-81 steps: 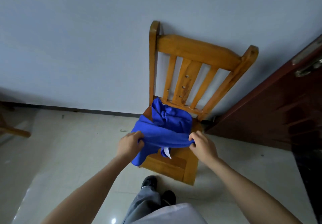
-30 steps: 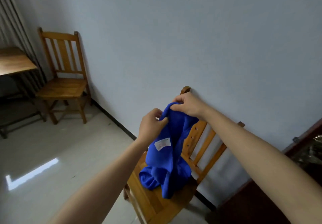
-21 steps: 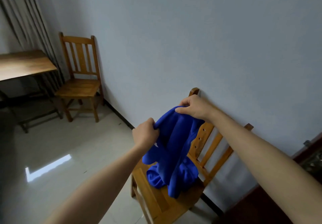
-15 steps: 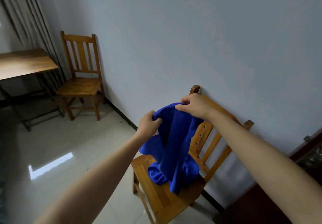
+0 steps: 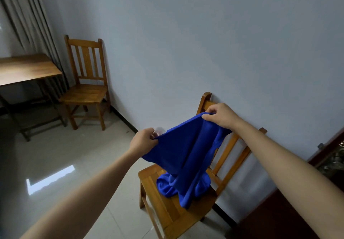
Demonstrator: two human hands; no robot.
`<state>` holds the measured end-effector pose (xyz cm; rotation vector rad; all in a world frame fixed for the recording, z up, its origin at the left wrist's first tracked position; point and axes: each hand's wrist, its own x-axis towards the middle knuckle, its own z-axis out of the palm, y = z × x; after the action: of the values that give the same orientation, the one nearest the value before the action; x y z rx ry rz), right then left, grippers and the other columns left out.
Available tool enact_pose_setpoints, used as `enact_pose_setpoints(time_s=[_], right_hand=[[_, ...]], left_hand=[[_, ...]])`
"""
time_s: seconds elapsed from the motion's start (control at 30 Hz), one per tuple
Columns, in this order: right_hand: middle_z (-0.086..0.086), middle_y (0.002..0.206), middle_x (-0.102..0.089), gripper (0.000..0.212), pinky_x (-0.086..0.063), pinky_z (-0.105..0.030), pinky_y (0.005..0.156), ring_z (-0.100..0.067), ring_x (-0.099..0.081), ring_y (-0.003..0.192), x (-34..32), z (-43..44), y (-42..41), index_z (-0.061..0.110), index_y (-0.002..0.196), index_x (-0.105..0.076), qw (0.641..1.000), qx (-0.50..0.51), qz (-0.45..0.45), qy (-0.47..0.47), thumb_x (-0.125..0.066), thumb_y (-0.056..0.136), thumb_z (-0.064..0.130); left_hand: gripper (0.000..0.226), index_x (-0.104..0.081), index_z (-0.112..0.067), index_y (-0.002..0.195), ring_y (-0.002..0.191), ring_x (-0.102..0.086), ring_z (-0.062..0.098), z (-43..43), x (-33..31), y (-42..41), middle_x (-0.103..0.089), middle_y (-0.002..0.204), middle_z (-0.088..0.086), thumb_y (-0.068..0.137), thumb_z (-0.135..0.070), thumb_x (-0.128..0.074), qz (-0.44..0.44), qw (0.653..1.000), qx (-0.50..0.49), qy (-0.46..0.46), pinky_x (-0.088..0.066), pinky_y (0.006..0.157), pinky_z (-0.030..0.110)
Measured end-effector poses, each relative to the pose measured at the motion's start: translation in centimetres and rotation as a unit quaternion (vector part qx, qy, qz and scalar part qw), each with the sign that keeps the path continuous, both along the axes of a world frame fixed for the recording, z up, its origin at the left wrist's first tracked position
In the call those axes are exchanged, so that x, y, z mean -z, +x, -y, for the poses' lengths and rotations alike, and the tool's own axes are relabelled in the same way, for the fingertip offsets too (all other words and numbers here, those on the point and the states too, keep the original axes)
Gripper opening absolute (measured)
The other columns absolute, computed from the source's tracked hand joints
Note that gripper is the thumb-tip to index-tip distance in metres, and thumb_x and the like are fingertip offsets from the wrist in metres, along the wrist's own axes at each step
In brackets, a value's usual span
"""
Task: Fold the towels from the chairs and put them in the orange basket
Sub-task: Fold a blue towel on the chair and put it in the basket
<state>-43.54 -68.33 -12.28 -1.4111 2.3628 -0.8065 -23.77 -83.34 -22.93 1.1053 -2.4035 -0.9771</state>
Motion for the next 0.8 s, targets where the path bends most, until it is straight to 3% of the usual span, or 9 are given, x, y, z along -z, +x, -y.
enact_pose_setpoints(time_s=[0.1,0.27,0.4,0.47,0.57,0.7,0.8], right_hand=[[-0.003,0.076,-0.063,0.017,-0.047,-0.031,0.072,-0.014,-0.057,0.073,0.9,-1.8,-1.5,0.015,0.069,-0.062,0.999,0.007,0.026,0.033,-0.064,0.085,0.018],[-0.002,0.084,-0.066,0.011,-0.048,-0.022,0.069,-0.013,-0.061,0.079,2.3,-4.6,-2.8,0.014,0.077,-0.065,0.985,-0.021,0.049,0.164,-0.066,0.084,0.022],[-0.010,0.093,-0.067,0.018,-0.051,-0.029,0.075,-0.021,-0.063,0.086,3.2,-6.5,-4.5,0.004,0.088,-0.069,0.973,-0.004,0.048,0.226,-0.064,0.085,0.021],[-0.005,0.085,-0.066,0.010,-0.050,-0.024,0.068,-0.017,-0.063,0.081,3.9,-7.2,-5.3,0.011,0.078,-0.067,0.972,0.013,0.047,0.228,-0.064,0.085,0.017],[0.001,0.080,-0.062,0.015,-0.044,-0.018,0.061,-0.010,-0.059,0.077,5.0,-7.6,-6.1,0.019,0.072,-0.063,0.976,0.040,0.052,0.206,-0.063,0.085,0.014],[-0.001,0.085,-0.063,0.007,-0.045,-0.017,0.063,-0.011,-0.060,0.080,5.4,-7.0,-7.0,0.015,0.078,-0.064,0.981,0.045,0.066,0.177,-0.064,0.085,0.013],[-0.005,0.087,-0.064,0.007,-0.049,-0.021,0.068,-0.017,-0.061,0.083,4.8,-5.6,-7.9,0.013,0.078,-0.062,0.984,0.034,0.092,0.147,-0.064,0.083,0.010]], left_hand=[[0.014,-0.065,-0.006,0.093,0.087,-0.062,0.024,0.7,0.1,0.7,-0.066,0.088,0.007,0.085,-0.004,-0.054,-0.040,0.996,0.025,0.075,-0.055,0.078,0.037],[0.011,-0.068,-0.005,0.092,0.084,-0.062,0.019,2.3,-1.8,1.5,-0.067,0.089,0.007,0.086,-0.007,-0.060,-0.041,0.988,0.088,0.122,-0.052,0.072,0.026],[0.006,-0.069,-0.010,0.085,0.083,-0.063,0.019,3.4,-2.9,1.3,-0.068,0.085,0.004,0.085,-0.008,-0.063,-0.043,0.986,0.099,0.124,-0.051,0.071,0.025],[0.008,-0.069,-0.012,0.083,0.084,-0.064,0.018,3.7,-3.1,1.0,-0.068,0.086,0.003,0.084,-0.007,-0.064,-0.023,0.985,0.117,0.126,-0.050,0.071,0.024],[0.011,-0.070,-0.013,0.079,0.083,-0.063,0.017,4.5,-3.1,1.0,-0.069,0.083,0.002,0.081,-0.003,-0.066,-0.005,0.983,0.130,0.133,-0.049,0.070,0.022],[0.013,-0.071,-0.006,0.092,0.091,-0.064,0.021,6.2,-2.7,1.5,-0.069,0.095,0.007,0.084,-0.002,-0.062,-0.026,0.978,0.118,0.170,-0.051,0.075,0.026],[0.010,-0.068,-0.004,0.089,0.088,-0.063,0.023,7.6,-2.8,1.9,-0.068,0.092,0.010,0.083,0.000,-0.061,-0.079,0.968,0.092,0.221,-0.052,0.071,0.027]])
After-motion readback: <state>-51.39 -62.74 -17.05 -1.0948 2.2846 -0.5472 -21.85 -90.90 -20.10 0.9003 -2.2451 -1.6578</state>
